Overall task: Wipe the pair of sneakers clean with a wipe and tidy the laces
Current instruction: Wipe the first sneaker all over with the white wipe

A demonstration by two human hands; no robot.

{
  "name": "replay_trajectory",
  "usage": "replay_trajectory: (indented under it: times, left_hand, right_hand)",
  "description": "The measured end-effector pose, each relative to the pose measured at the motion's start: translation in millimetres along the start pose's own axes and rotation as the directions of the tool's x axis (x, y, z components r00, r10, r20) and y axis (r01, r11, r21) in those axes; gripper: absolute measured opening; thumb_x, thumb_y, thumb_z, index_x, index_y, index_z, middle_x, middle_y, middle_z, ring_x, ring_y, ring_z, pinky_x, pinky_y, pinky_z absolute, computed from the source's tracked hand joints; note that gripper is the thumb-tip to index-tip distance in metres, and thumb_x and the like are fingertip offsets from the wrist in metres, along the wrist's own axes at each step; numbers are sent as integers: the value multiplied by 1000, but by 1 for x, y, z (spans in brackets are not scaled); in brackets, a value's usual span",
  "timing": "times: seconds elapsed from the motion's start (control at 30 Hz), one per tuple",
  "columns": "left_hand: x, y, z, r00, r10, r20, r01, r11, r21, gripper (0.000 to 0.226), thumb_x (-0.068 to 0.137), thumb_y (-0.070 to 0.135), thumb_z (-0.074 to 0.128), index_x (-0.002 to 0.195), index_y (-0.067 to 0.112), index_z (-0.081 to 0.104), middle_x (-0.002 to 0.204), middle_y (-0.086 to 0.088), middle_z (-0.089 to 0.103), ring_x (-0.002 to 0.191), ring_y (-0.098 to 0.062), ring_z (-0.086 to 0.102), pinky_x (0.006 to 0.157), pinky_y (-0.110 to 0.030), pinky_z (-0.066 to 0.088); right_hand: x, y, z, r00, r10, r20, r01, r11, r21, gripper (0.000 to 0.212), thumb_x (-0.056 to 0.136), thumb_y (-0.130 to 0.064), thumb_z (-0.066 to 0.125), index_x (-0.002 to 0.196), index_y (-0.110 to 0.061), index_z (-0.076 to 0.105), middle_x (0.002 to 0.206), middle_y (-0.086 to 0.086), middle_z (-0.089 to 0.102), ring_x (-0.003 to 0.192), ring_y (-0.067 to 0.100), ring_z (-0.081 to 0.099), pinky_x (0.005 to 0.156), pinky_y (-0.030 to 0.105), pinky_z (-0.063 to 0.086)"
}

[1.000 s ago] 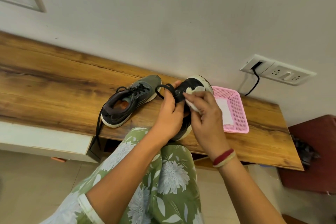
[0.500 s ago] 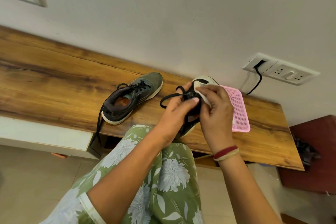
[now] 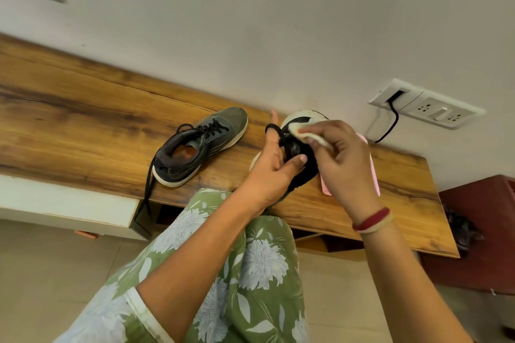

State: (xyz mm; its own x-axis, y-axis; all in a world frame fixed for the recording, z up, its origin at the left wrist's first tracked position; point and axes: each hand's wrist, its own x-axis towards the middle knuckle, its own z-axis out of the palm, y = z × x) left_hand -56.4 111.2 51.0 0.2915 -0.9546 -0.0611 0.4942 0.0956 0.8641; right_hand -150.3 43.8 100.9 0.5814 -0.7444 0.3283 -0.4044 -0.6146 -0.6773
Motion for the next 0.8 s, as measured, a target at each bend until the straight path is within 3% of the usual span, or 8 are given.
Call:
replay_trajectory:
  times: [0.1, 0.27, 0.37, 0.43, 0.53, 0.63, 0.7, 0.8]
  left_hand:
    - [1, -3, -4, 999, -15, 47, 17, 999, -47, 91, 93, -15, 38, 145, 35, -18, 140, -11, 44, 127, -18, 45, 103, -32, 40]
    - [3, -6, -10, 995, -56, 82, 60, 997, -44, 98, 89, -19, 42, 145, 35, -18, 128, 0, 51, 119, -11, 50, 100, -31, 43]
    - [4, -5, -8, 995, -62, 84, 62, 998, 7, 98, 86, -19, 48, 148, 29, -11, 133, -7, 50, 121, -15, 50, 102, -35, 42]
    - [6, -6, -9, 995, -59, 79, 59, 998, -2, 92, 85, -19, 49, 151, 24, 0, 134, -11, 51, 119, -17, 52, 102, -36, 42]
    - [7, -5, -13, 996, -65, 55, 67, 997, -49, 82, 85, -23, 43, 150, 18, 15, 121, -1, 60, 115, -15, 57, 102, -31, 43]
    - [7, 0, -17, 994, -86, 68, 99, 970, -223, 75, 84, -26, 31, 145, 16, 28, 119, -4, 61, 109, -15, 61, 97, -31, 48]
    - [6, 3, -20, 992, -90, 84, 114, 929, -353, 66, 83, -14, 29, 144, 13, 33, 124, -11, 59, 107, -19, 60, 93, -32, 52]
    - [3, 6, -20, 989, -97, 111, 136, 893, -428, 54, 88, 7, 36, 142, 12, 38, 122, -14, 60, 104, -20, 61, 87, -31, 54]
  right_hand:
    - [-7, 10, 1, 984, -137, 113, 156, 971, -183, 34, 76, -1, 49, 102, -10, 69, 102, 4, 60, 101, 18, 57, 88, 31, 47]
    - [-9, 19, -8, 961, -192, 198, 204, 978, -42, 23, 80, -9, 52, 93, -10, 71, 96, 2, 60, 95, 14, 58, 83, 29, 49]
    - [-11, 25, -11, 952, -172, 255, 162, 985, 58, 20, 78, -14, 53, 81, -4, 70, 90, 4, 61, 89, 17, 59, 77, 34, 50]
    - [-8, 26, -9, 983, -81, 166, 50, 981, 186, 21, 79, -16, 53, 81, -2, 68, 88, 7, 63, 87, 16, 59, 76, 30, 48]
    - [-1, 24, -3, 993, 89, -80, -57, 938, 343, 20, 84, -19, 55, 92, -7, 68, 92, 11, 65, 91, 18, 59, 81, 31, 48]
    - [-1, 21, 6, 996, -30, -81, 43, 986, 161, 17, 84, -8, 59, 97, -9, 70, 97, 11, 64, 95, 17, 60, 84, 24, 47]
    - [-7, 19, 11, 991, -127, -42, 129, 991, 41, 21, 82, -4, 61, 100, -10, 70, 98, 8, 62, 95, 11, 59, 83, 19, 46]
    - [-12, 22, 6, 961, -276, 23, 277, 957, -83, 22, 80, -7, 60, 99, -6, 71, 95, 6, 60, 91, 17, 59, 79, 27, 50]
